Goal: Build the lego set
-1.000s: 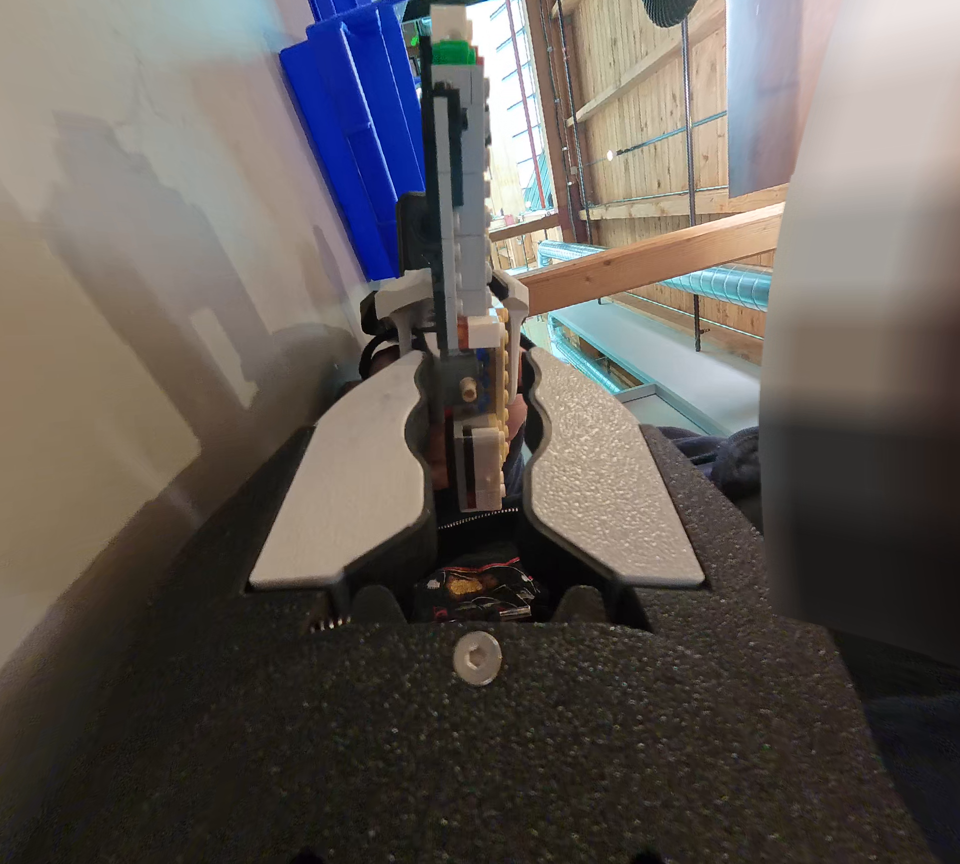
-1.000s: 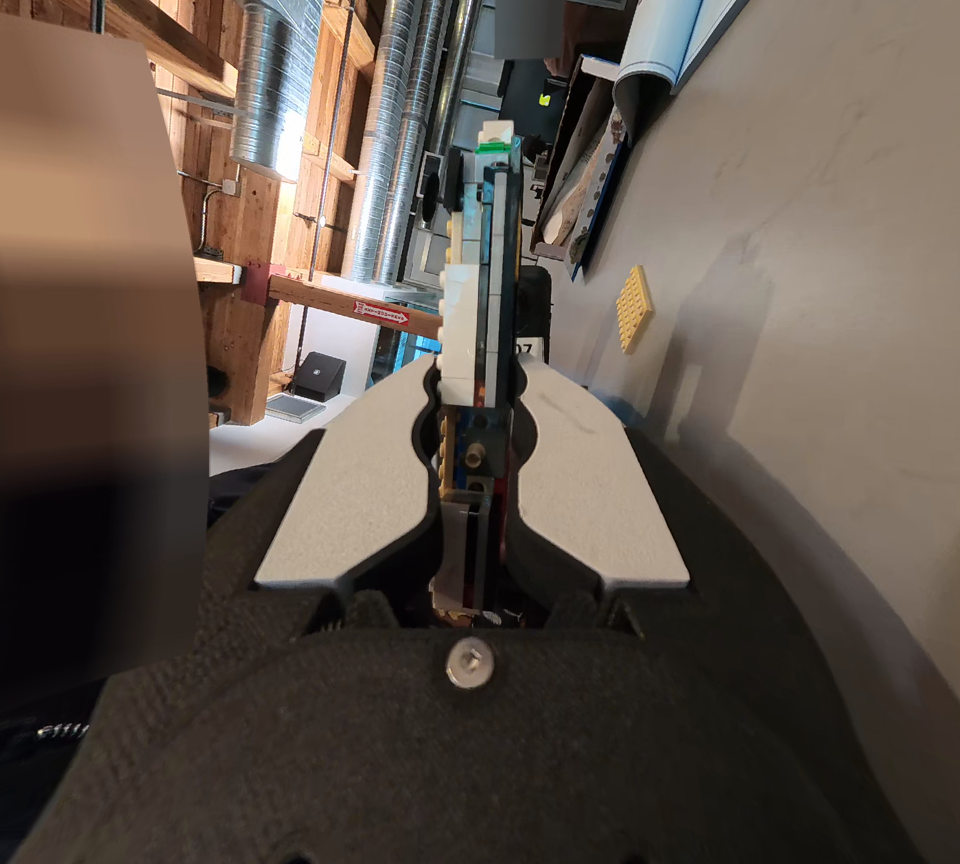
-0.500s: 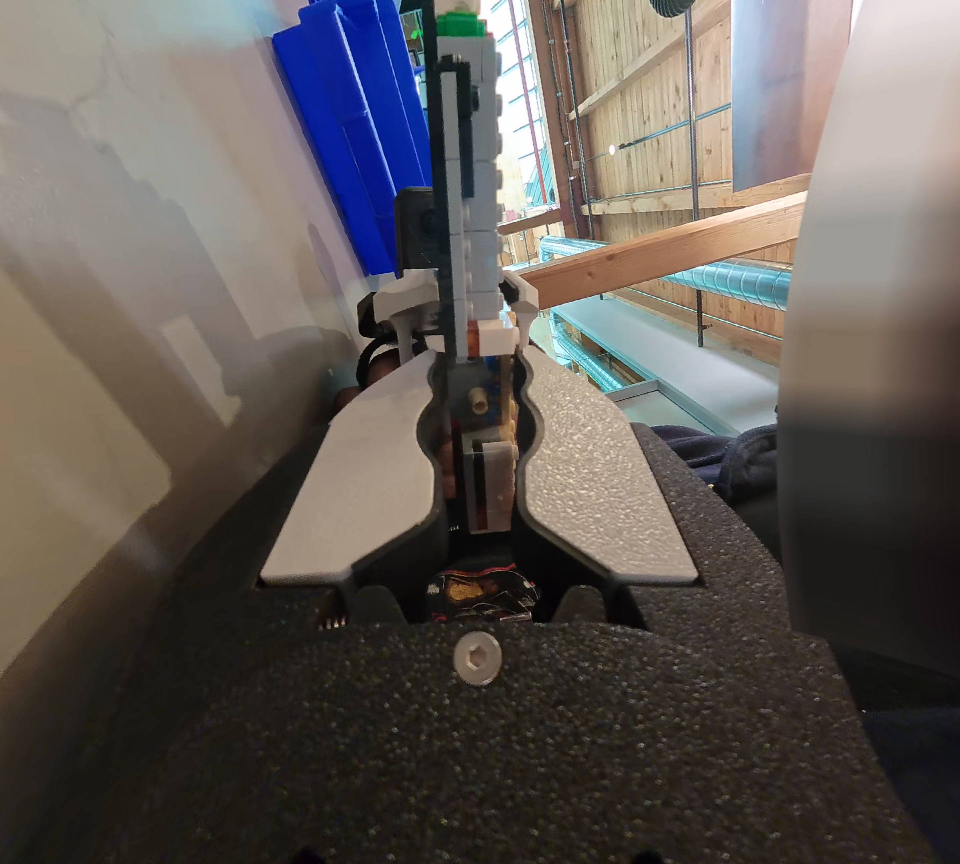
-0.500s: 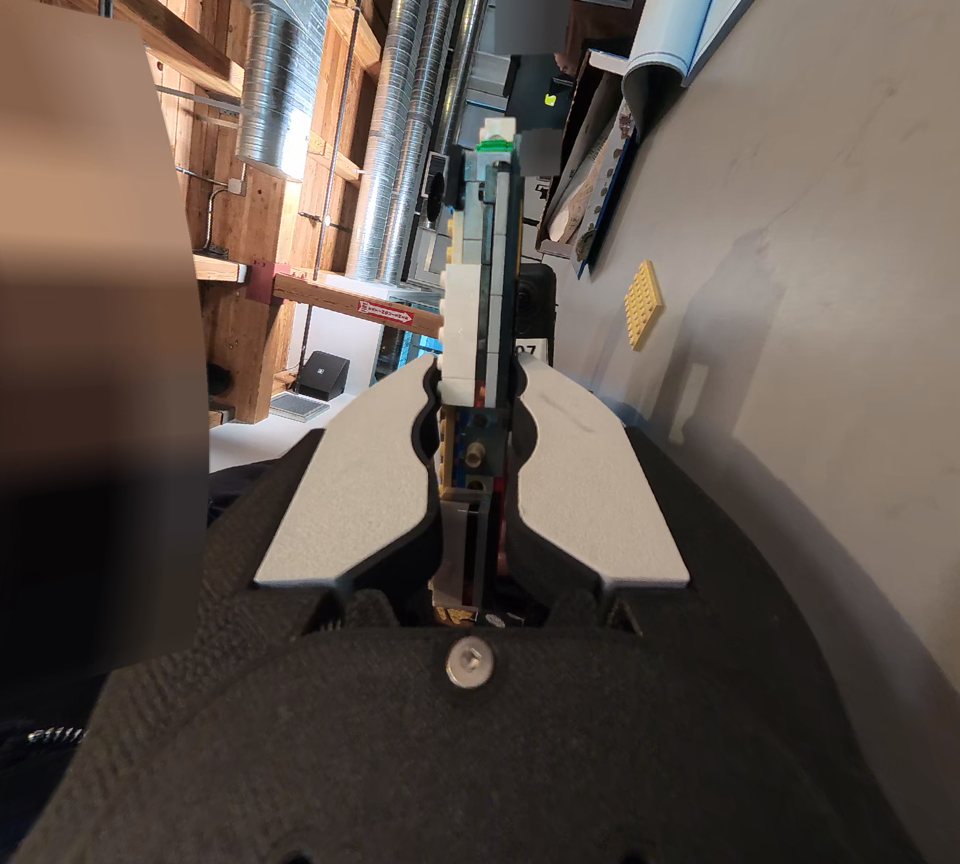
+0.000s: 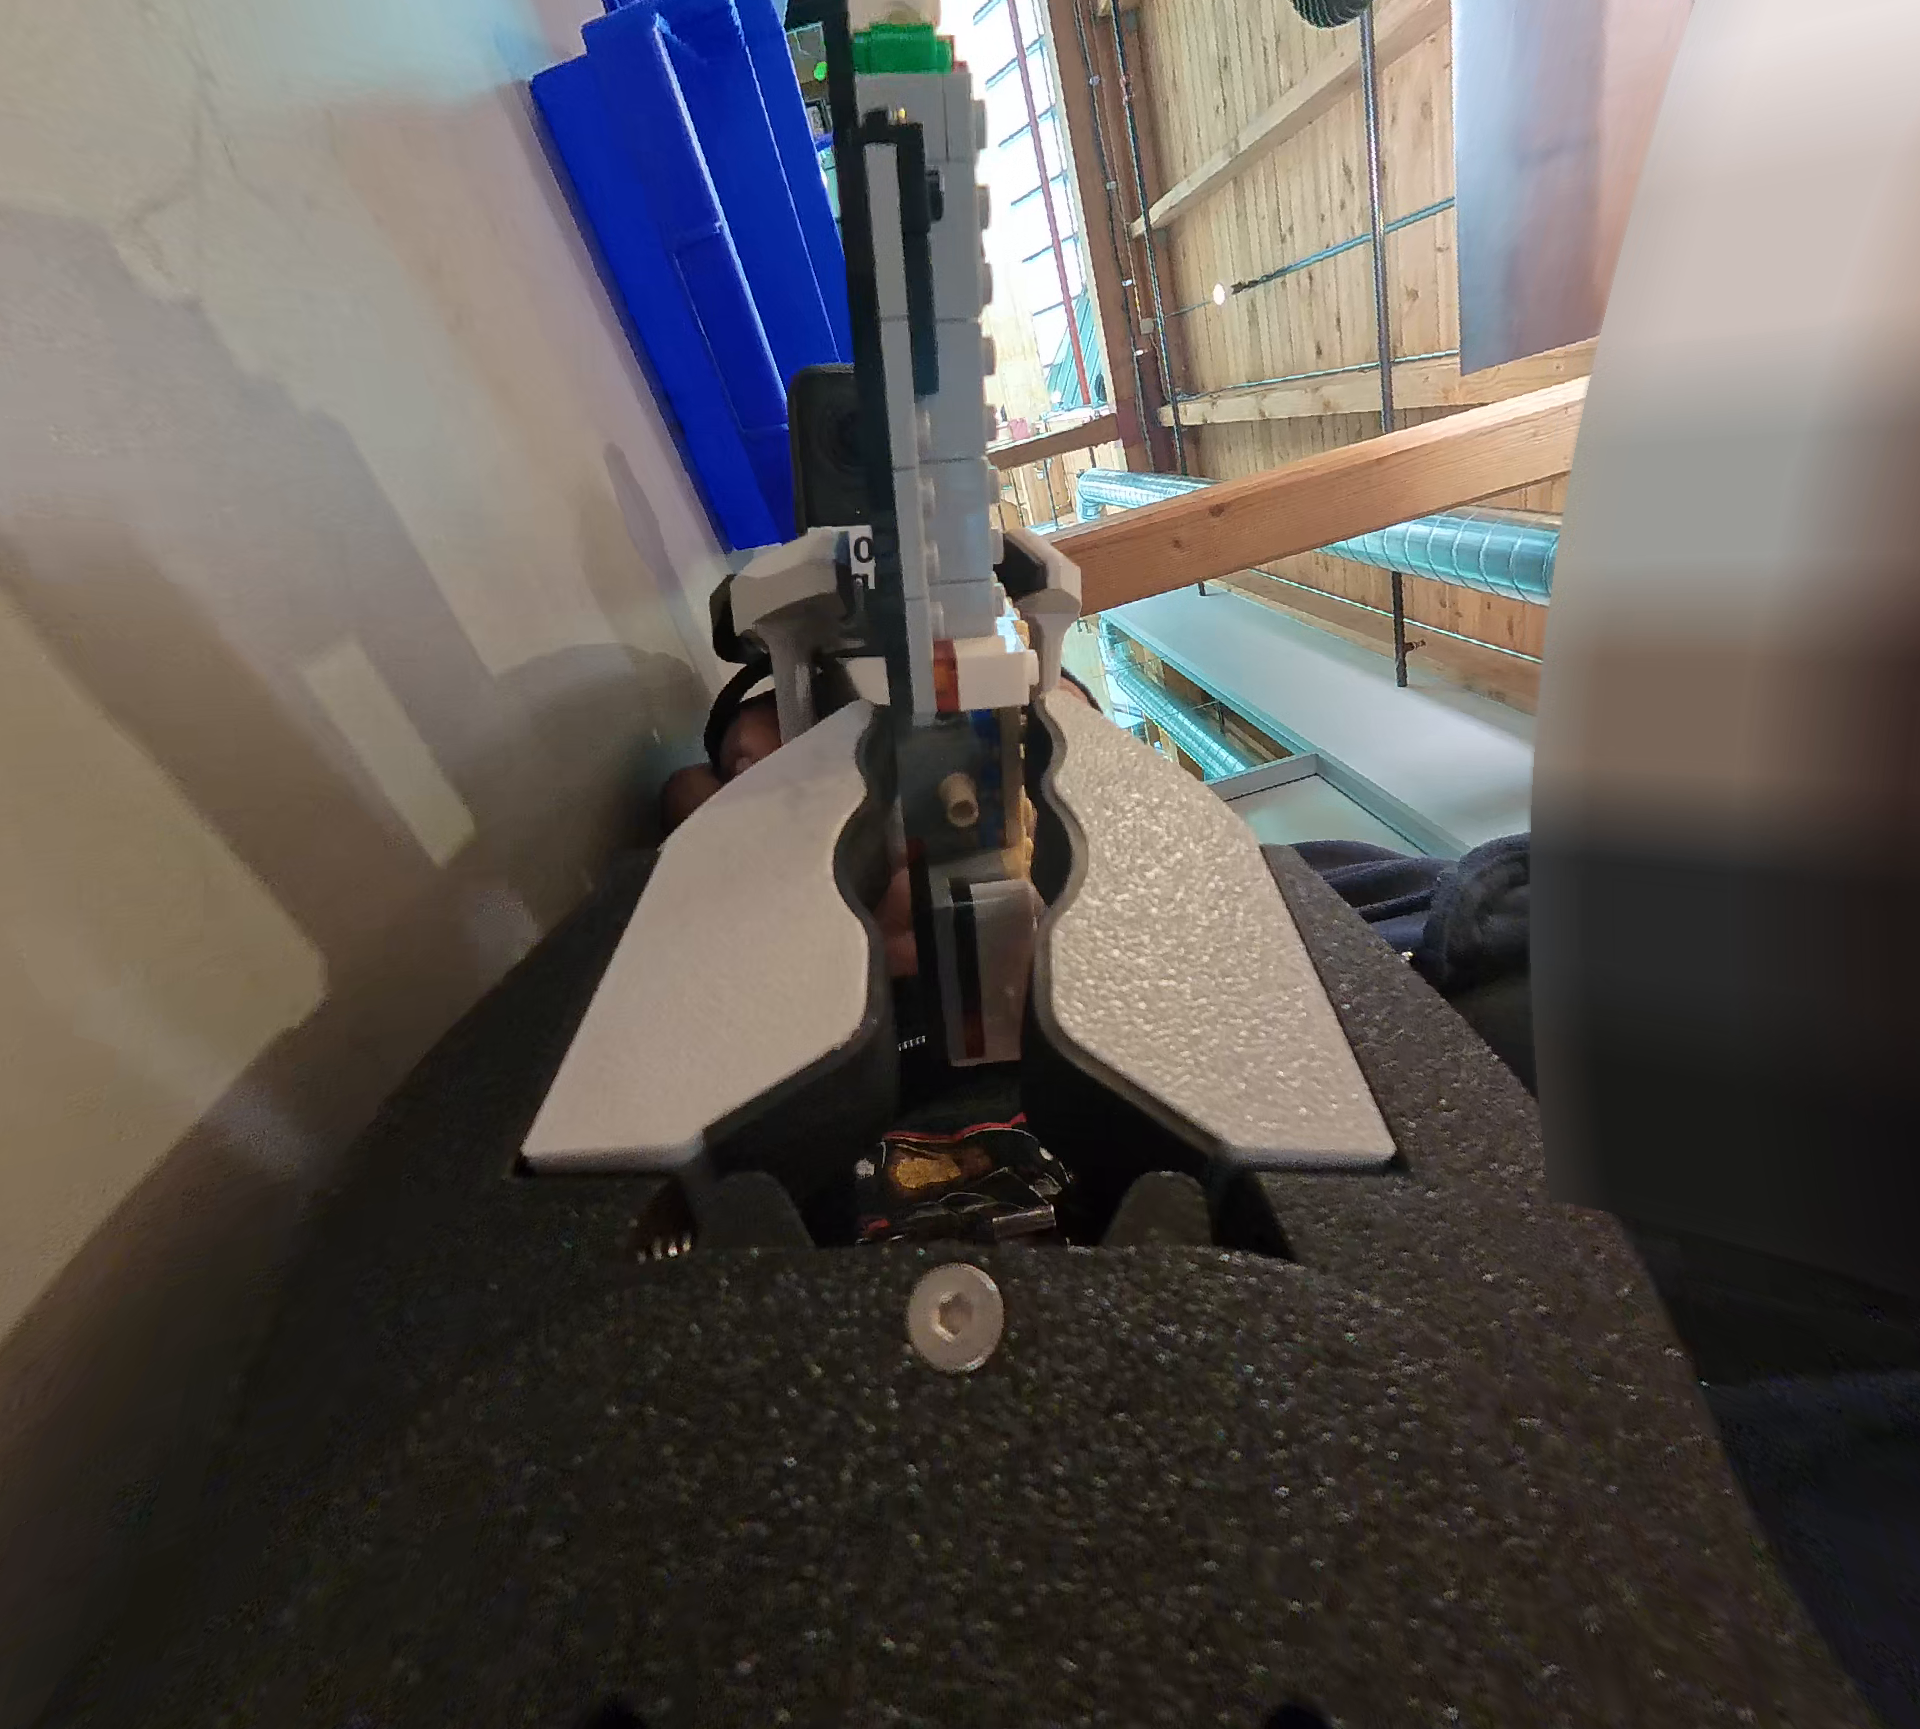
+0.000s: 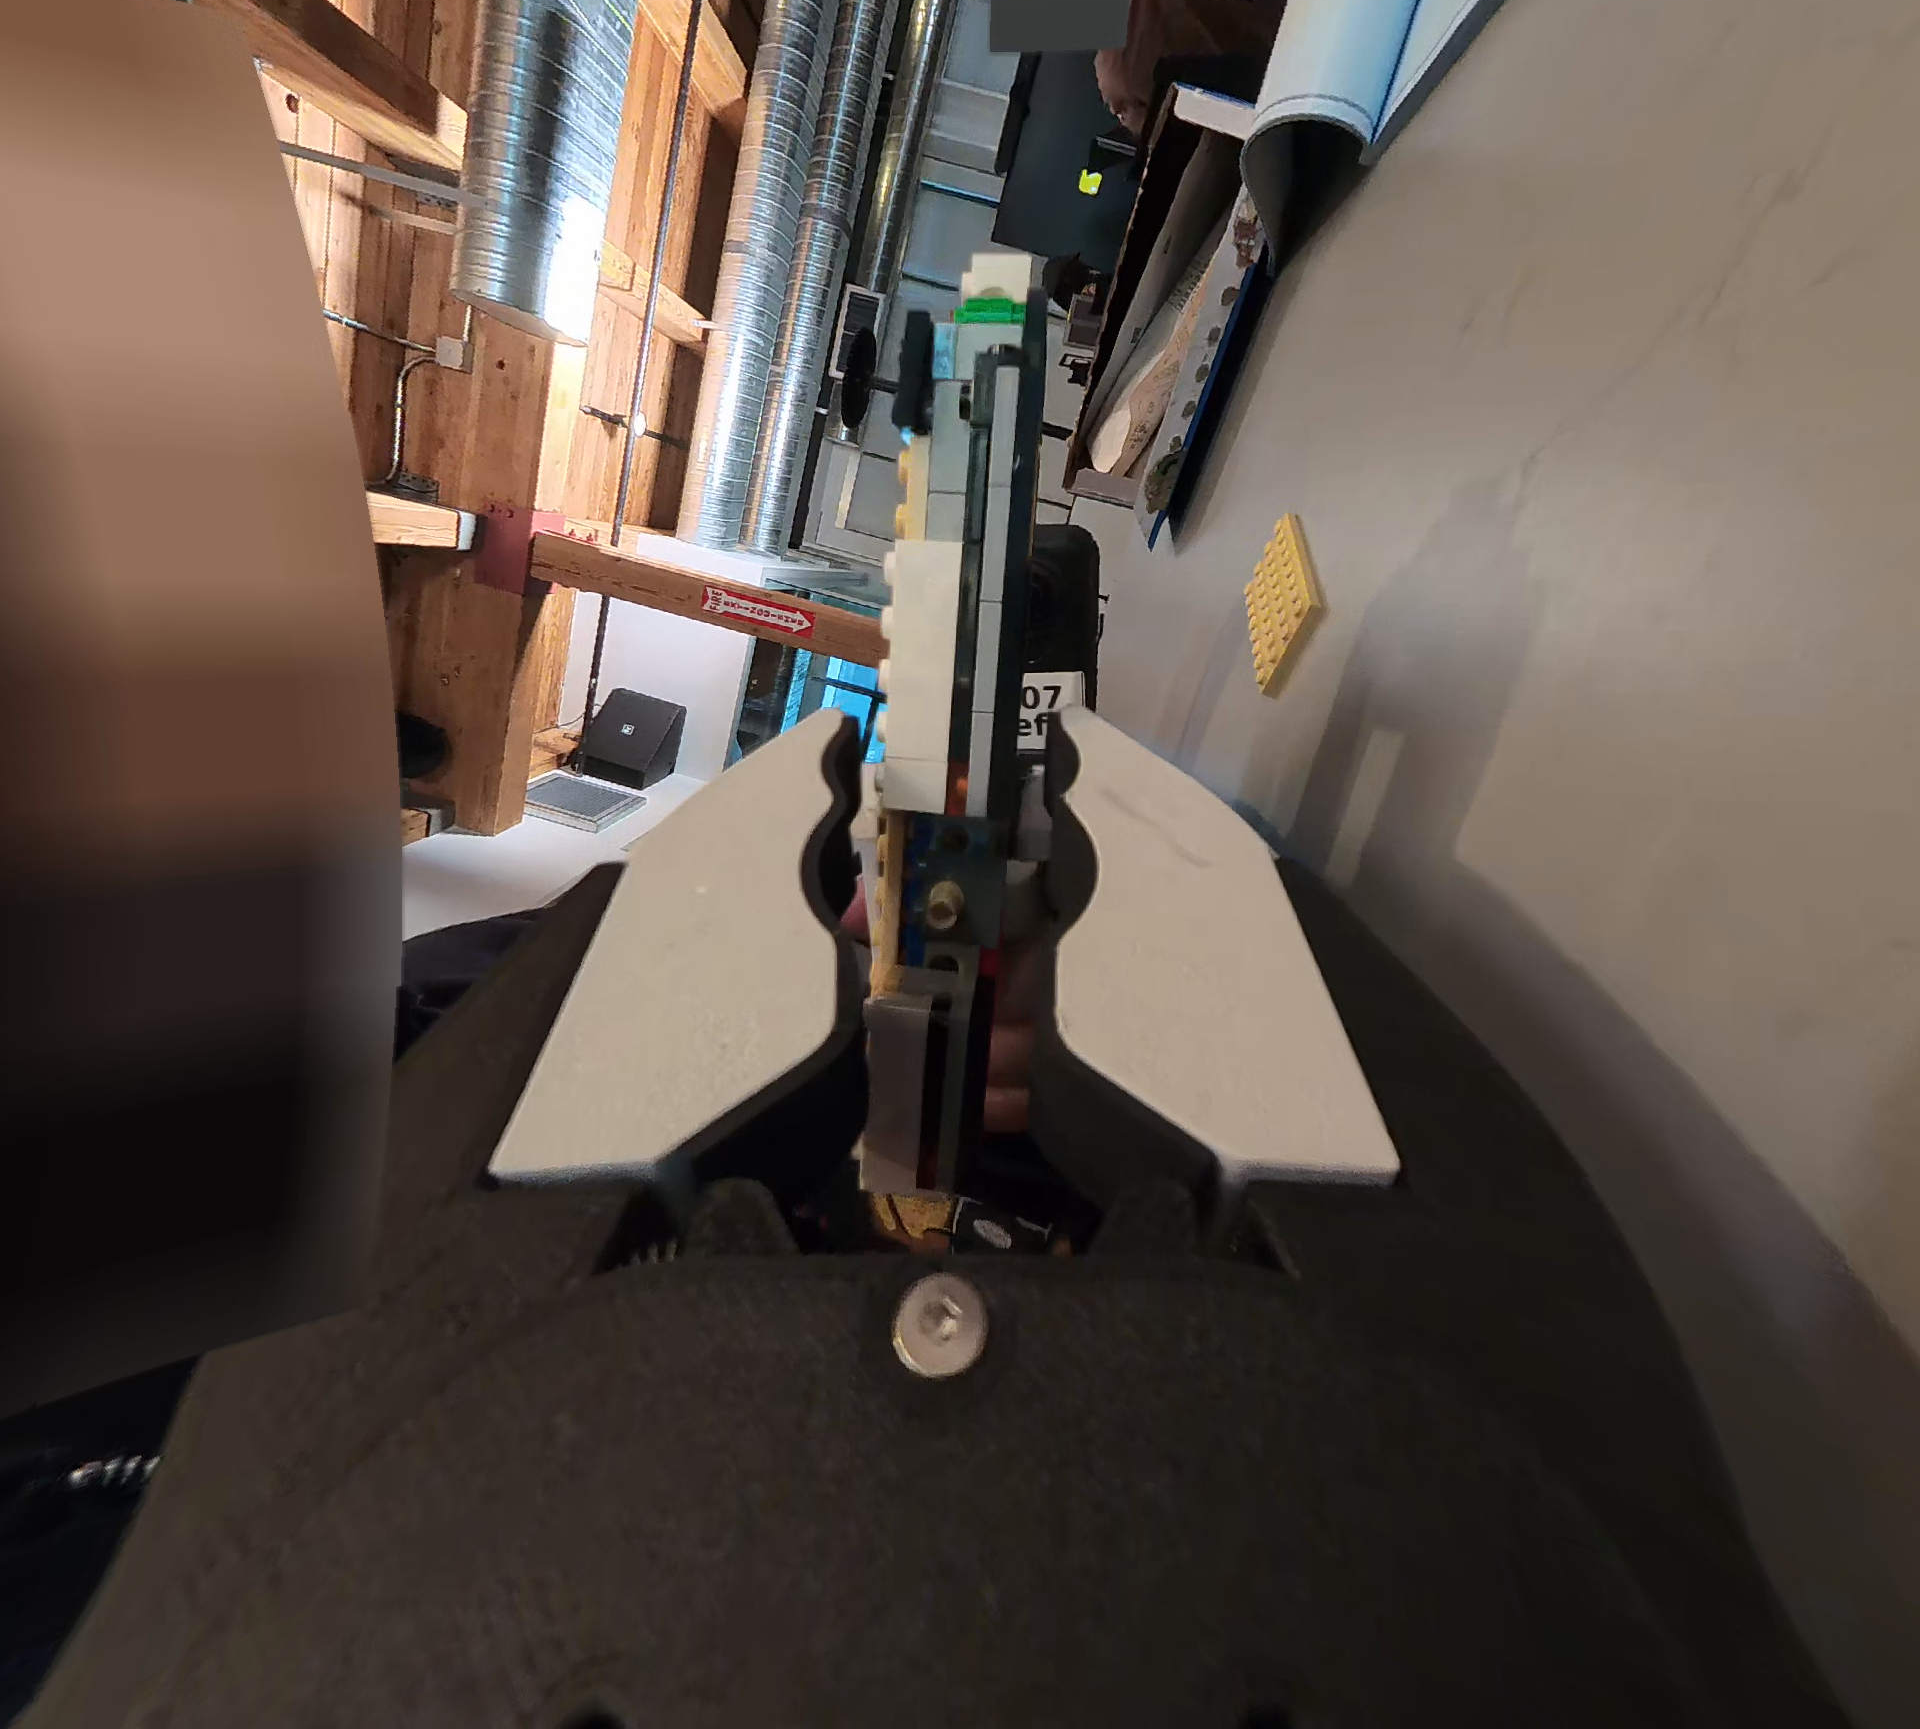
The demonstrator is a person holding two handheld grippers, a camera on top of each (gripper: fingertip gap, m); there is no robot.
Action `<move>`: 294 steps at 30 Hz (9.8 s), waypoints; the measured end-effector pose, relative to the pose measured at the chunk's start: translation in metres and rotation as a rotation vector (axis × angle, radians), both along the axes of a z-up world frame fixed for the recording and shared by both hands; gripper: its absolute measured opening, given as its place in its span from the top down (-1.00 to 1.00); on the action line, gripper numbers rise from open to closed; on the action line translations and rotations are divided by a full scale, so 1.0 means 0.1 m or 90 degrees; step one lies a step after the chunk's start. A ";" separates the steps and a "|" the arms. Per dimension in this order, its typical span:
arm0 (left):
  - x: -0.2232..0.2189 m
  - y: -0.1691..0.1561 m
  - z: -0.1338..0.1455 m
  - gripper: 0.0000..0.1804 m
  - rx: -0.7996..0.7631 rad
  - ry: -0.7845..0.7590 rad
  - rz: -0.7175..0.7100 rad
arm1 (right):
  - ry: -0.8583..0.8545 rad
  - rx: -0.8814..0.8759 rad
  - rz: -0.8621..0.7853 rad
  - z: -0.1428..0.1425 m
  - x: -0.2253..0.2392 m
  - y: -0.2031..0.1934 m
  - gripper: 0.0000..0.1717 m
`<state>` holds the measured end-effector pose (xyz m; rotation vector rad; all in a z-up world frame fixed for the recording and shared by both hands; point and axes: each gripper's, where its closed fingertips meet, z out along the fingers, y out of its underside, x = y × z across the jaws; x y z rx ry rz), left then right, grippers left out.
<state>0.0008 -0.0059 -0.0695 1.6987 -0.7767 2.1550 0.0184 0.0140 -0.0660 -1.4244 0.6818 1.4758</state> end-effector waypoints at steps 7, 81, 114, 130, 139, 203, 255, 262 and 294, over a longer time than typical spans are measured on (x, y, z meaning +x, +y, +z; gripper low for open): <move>-0.05 0.11 0.05 0.74 -0.009 -0.023 0.023 | -0.117 -0.029 0.056 -0.05 -0.15 -0.09 0.54; -0.08 0.11 0.12 0.74 -0.005 -0.060 0.027 | -0.209 -0.007 0.092 0.03 -0.30 -0.09 0.55; -0.05 0.20 0.06 0.75 -0.027 -0.033 0.049 | -0.290 -0.007 0.081 0.00 -0.30 -0.10 0.44; -0.02 0.21 0.00 0.74 -0.012 0.000 0.054 | -0.250 -0.033 0.111 -0.14 -0.33 -0.10 0.65; 0.01 0.25 0.01 0.74 0.010 0.004 0.076 | -0.181 -0.034 0.122 -0.14 -0.31 -0.09 0.65; 0.03 0.95 -0.27 0.78 -0.022 0.127 0.355 | -0.852 -0.252 0.247 -0.38 -0.16 0.40 0.46; -0.02 1.02 -0.30 0.78 -0.071 0.121 0.363 | -0.788 -0.078 0.313 -0.05 -0.25 0.48 0.61; -0.01 1.01 -0.25 0.78 -0.075 0.109 0.328 | -1.037 0.065 0.505 -0.02 -0.19 0.39 0.61; 0.09 0.63 -0.18 0.78 -0.070 0.086 0.061 | -1.528 0.924 1.135 -0.22 -0.38 -0.20 0.61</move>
